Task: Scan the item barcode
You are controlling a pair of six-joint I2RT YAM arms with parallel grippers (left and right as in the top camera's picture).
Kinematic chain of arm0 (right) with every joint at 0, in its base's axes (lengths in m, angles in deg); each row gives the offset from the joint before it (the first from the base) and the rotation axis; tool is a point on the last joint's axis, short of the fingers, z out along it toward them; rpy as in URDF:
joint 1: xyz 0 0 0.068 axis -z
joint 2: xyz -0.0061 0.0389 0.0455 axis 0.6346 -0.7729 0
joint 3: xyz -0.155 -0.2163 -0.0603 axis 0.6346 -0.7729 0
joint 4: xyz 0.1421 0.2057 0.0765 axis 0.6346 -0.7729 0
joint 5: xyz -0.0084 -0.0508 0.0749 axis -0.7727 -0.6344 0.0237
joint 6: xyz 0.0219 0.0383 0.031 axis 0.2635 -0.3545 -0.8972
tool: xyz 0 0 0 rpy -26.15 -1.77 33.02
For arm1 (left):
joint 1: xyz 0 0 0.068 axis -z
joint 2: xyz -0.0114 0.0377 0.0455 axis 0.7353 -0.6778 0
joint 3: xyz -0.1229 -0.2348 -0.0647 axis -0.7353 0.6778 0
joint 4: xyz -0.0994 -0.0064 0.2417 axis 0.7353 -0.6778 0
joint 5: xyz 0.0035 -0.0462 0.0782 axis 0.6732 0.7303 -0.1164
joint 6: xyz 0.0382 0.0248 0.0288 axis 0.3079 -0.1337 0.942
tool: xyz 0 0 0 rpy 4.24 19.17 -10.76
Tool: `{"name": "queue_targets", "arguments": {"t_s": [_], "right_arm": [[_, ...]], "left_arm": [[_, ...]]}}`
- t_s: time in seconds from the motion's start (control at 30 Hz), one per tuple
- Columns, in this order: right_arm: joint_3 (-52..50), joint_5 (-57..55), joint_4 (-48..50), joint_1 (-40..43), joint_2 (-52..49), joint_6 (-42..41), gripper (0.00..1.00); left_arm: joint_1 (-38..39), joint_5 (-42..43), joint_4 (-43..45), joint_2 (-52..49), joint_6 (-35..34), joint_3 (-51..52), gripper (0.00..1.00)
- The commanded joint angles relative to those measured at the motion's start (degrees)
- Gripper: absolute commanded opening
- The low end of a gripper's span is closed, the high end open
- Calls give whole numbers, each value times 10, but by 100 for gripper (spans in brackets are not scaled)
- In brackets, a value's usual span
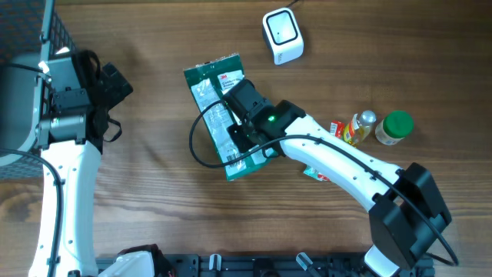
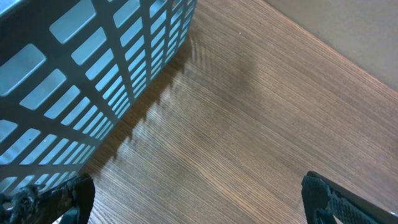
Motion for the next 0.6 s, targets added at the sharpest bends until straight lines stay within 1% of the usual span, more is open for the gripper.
{"name": "queue_targets", "arguments": {"t_s": [0.0, 0.57], "right_arm": [[4, 9, -8, -3, 5, -12, 4], [4, 9, -24, -3, 5, -11, 4]], "left_arm": [[-2, -3, 2, 0, 5, -2, 100], [-2, -3, 2, 0, 5, -2, 100]]}}
